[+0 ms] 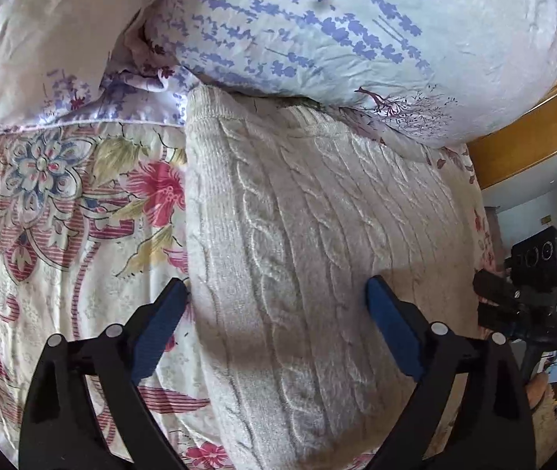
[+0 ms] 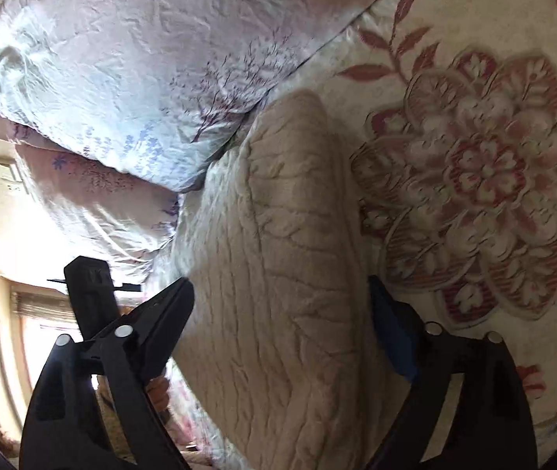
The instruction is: Fold small clothes
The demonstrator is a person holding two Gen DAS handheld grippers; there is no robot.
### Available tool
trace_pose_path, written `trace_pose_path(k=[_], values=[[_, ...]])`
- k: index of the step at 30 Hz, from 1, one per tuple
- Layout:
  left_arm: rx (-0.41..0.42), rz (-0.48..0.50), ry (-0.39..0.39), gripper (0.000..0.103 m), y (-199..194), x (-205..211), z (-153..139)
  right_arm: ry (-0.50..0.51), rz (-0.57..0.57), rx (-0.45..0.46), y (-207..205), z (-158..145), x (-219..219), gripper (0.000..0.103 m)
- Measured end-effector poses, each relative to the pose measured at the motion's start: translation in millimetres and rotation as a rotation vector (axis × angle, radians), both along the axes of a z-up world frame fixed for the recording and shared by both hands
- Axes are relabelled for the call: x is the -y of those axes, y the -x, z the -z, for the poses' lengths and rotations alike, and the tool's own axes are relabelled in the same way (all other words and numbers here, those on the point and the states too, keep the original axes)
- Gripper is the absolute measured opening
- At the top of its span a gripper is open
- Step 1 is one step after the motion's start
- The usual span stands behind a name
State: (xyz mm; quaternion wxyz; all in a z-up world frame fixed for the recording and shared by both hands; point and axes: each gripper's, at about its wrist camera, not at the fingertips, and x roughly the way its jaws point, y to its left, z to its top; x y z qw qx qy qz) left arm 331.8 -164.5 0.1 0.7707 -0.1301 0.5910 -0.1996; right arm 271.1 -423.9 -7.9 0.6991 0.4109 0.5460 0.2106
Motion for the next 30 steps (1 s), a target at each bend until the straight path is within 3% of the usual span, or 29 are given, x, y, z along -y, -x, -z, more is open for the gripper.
trace_pose_path(k=[5, 8, 10, 13, 15, 18, 23, 30], values=[[-0.031, -0.017, 0.099, 0.081, -3, -15, 3, -0.081, 0.017, -0.005, 5, 6, 2, 0.080], [-0.044, -0.045, 0.127, 0.074, -4, -25, 3, -0.105, 0.013, -0.018, 8, 10, 4, 0.067], [-0.038, -0.053, 0.136, 0.068, -3, -28, 2, -0.120, 0.010, -0.029, 11, 14, 4, 0.051], [-0.027, -0.071, 0.152, 0.054, 1, -43, -2, -0.161, 0.030, -0.011, 17, 15, 4, 0.044], [-0.019, -0.080, 0.170, 0.042, 4, -57, -6, -0.163, 0.033, 0.011, 21, 11, 2, 0.043], [-0.001, -0.071, 0.174, 0.037, 10, -66, -13, -0.165, 0.031, 0.036, 24, 2, 0, 0.041], [0.047, -0.060, 0.187, 0.035, 25, -88, -33, -0.178, 0.004, 0.073, 26, -17, -22, 0.039], [0.126, -0.122, 0.167, 0.035, 64, -168, -70, -0.220, -0.129, 0.116, 34, -40, -87, 0.038]])
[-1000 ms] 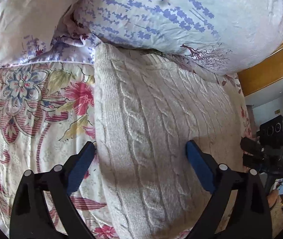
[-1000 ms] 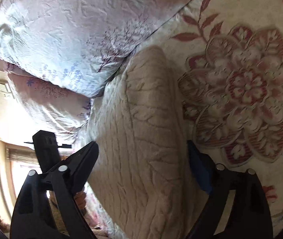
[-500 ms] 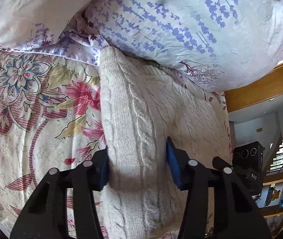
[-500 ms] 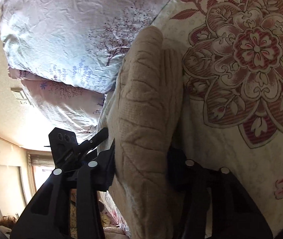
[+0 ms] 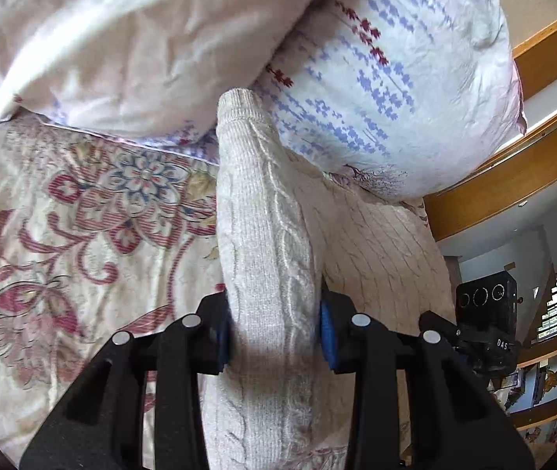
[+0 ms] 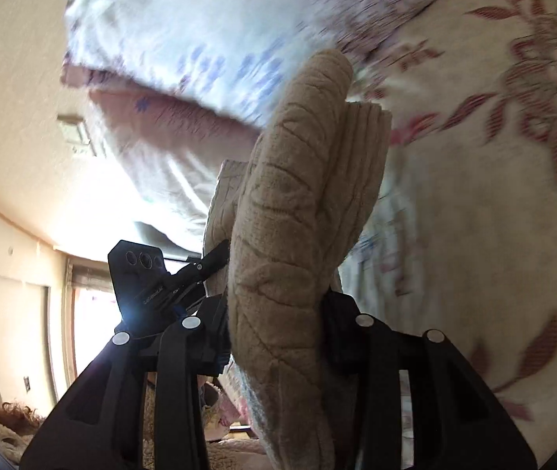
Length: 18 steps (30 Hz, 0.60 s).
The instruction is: Fold small clothes
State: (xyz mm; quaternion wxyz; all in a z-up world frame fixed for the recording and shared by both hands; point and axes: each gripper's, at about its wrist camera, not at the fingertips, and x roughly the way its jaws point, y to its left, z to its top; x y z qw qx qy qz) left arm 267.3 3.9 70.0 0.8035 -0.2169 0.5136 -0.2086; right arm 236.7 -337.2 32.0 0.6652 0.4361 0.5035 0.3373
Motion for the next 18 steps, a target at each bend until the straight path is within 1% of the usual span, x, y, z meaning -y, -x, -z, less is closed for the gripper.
trace_pose_path(k=[4, 6, 9, 11, 12, 13, 15, 16, 17, 18], values=[[0.031, -0.046, -0.057, 0.035, 23, -48, -13, 0.015, -0.096, 0.033, 3, -12, -47, 0.036], [0.043, -0.073, -0.082, 0.035, 29, -65, -21, 0.033, -0.123, 0.065, -1, -22, -64, 0.035], [0.067, -0.103, -0.071, 0.036, 30, -84, -25, 0.050, -0.119, 0.109, -7, -34, -76, 0.035], [0.069, -0.106, -0.090, 0.037, 28, -87, -21, 0.071, -0.099, 0.112, -3, -30, -73, 0.035], [0.056, -0.105, -0.099, 0.037, 25, -87, -15, 0.096, -0.083, 0.092, -5, -23, -76, 0.035], [0.030, -0.104, -0.113, 0.037, 17, -76, -4, 0.128, -0.067, 0.059, -5, -11, -78, 0.035], [-0.055, -0.103, -0.145, 0.038, 7, -64, 23, 0.226, -0.036, -0.018, -4, 12, -80, 0.035], [-0.069, -0.112, -0.178, 0.041, 5, -62, 32, 0.251, -0.005, -0.050, -2, 22, -79, 0.035], [-0.048, -0.112, -0.190, 0.044, 6, -62, 34, 0.226, 0.030, -0.074, 1, 28, -76, 0.035], [-0.032, -0.109, -0.197, 0.046, 6, -60, 34, 0.222, 0.062, -0.088, 4, 30, -73, 0.036]])
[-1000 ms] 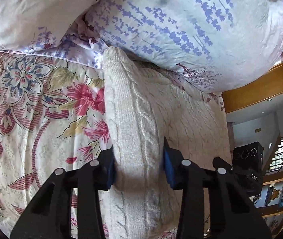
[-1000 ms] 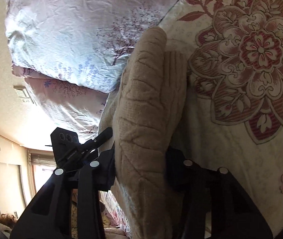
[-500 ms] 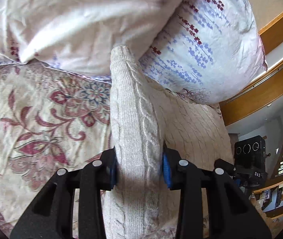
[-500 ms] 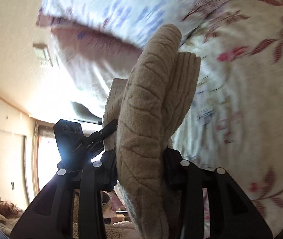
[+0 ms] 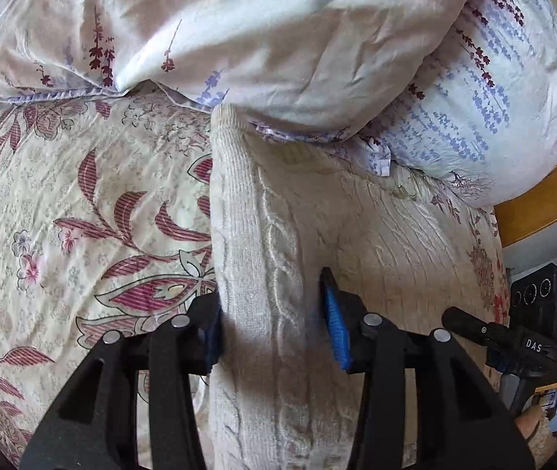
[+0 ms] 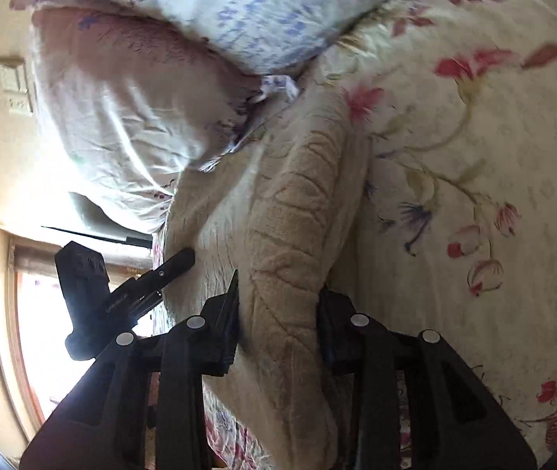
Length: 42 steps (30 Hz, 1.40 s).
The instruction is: Fold small clothes
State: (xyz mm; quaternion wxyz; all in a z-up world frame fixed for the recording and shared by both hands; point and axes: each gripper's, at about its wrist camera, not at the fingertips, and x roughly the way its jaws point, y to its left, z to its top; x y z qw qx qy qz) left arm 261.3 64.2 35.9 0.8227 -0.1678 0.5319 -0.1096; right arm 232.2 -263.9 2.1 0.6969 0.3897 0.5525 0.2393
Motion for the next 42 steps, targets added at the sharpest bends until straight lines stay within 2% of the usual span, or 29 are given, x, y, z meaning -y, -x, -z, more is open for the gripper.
trace_pose_path(k=[4, 6, 8, 10, 12, 15, 18, 20, 22, 24, 28, 31, 33, 35, 36, 37, 39, 42], values=[[0.055, 0.044, -0.110, 0.052, -3, 8, -14, 0.160, 0.036, 0.035, 6, -13, -6, 0.049], [0.114, 0.038, -0.163, 0.054, 4, 0, -29, 0.279, 0.099, 0.081, 12, -31, -3, 0.053], [0.172, 0.027, -0.190, 0.059, 14, -6, -46, 0.347, 0.161, 0.122, 13, -49, 8, 0.053], [0.221, 0.040, -0.158, 0.067, 24, -10, -59, 0.322, 0.189, 0.159, 14, -60, 18, 0.054], [0.250, 0.074, -0.115, 0.078, 35, -6, -67, 0.294, 0.170, 0.144, 8, -61, 17, 0.055], [0.237, 0.128, -0.094, 0.079, 40, 13, -64, 0.251, 0.152, 0.083, -13, -56, 2, 0.055], [0.200, 0.149, -0.100, 0.080, 35, 34, -51, 0.185, 0.163, 0.011, -24, -38, -2, 0.055], [0.165, 0.158, -0.115, 0.080, 31, 42, -39, 0.148, 0.138, -0.003, -30, -29, -7, 0.033], [0.141, 0.155, -0.159, 0.080, 27, 47, -28, 0.183, 0.131, 0.022, -29, -32, -9, 0.017], [0.116, 0.148, -0.185, 0.080, 23, 49, -18, 0.200, 0.156, 0.019, -35, -28, -8, 0.013], [0.081, 0.139, -0.220, 0.084, 14, 55, -5, 0.198, 0.183, -0.029, -44, -15, -5, 0.012], [0.083, 0.138, -0.246, 0.088, 9, 62, -2, 0.276, 0.133, 0.009, -49, -24, -16, 0.013], [0.086, 0.126, -0.224, 0.088, 7, 58, -7, 0.329, 0.108, 0.077, -44, -45, -18, 0.014], [0.115, 0.118, -0.211, 0.087, 13, 51, -16, 0.379, 0.095, 0.171, -33, -67, -21, 0.029], [0.140, 0.114, -0.219, 0.089, 19, 49, -22, 0.389, 0.089, 0.217, -27, -76, -23, 0.054], [0.167, 0.110, -0.230, 0.089, 25, 46, -28, 0.409, 0.079, 0.273, -12, -87, -27, 0.071], [0.201, 0.105, -0.240, 0.095, 39, 41, -36, 0.458, 0.024, 0.363, 14, -99, -40, 0.074], [0.240, 0.095, -0.266, 0.101, 61, 39, -40, 0.499, -0.036, 0.422, 45, -95, -63, 0.074]])
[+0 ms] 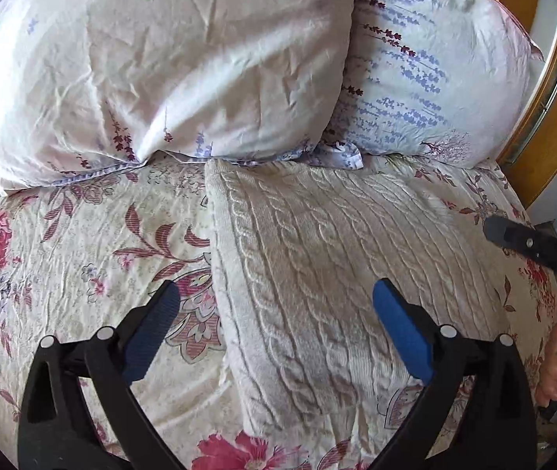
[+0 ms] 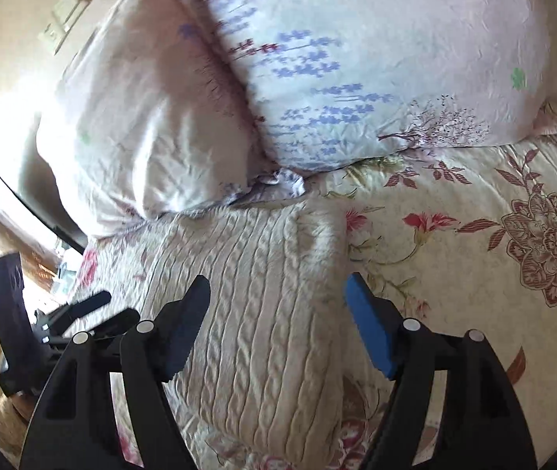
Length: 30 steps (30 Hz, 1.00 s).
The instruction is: Fold small clothes
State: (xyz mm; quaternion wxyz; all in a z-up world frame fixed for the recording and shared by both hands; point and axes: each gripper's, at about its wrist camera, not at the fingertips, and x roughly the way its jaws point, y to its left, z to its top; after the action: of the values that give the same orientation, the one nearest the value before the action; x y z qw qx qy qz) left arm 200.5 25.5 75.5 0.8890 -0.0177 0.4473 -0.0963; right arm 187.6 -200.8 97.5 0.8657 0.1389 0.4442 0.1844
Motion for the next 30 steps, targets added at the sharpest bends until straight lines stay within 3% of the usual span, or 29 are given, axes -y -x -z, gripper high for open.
trace_pose_path(k=[4, 8, 10, 14, 16, 18, 26, 30], values=[[-0.002, 0.021, -0.013, 0.101, 19, 12, 11, 0.073, -0.038, -0.006, 24, 17, -17, 0.074], [-0.080, 0.020, -0.109, 0.101, 18, 28, 41, 0.213, -0.033, -0.084, 24, 48, -28, 0.074], [-0.110, 0.008, -0.126, 0.101, 20, 29, 50, 0.222, -0.021, -0.083, 27, 49, -27, 0.074], [-0.060, -0.021, -0.127, 0.101, 39, 16, 42, 0.229, 0.025, -0.010, 45, 33, -19, 0.074], [-0.047, -0.048, -0.119, 0.101, 49, 4, 42, 0.286, 0.071, 0.031, 58, 29, -15, 0.093], [-0.047, -0.080, -0.115, 0.101, 55, -4, 44, 0.313, 0.107, 0.060, 70, 27, -9, 0.100], [-0.066, -0.133, -0.226, 0.101, 80, -9, 64, 0.386, 0.138, 0.014, 86, 46, -4, 0.102], [-0.070, -0.129, -0.230, 0.101, 84, -7, 66, 0.396, 0.107, -0.028, 88, 57, -9, 0.102]])
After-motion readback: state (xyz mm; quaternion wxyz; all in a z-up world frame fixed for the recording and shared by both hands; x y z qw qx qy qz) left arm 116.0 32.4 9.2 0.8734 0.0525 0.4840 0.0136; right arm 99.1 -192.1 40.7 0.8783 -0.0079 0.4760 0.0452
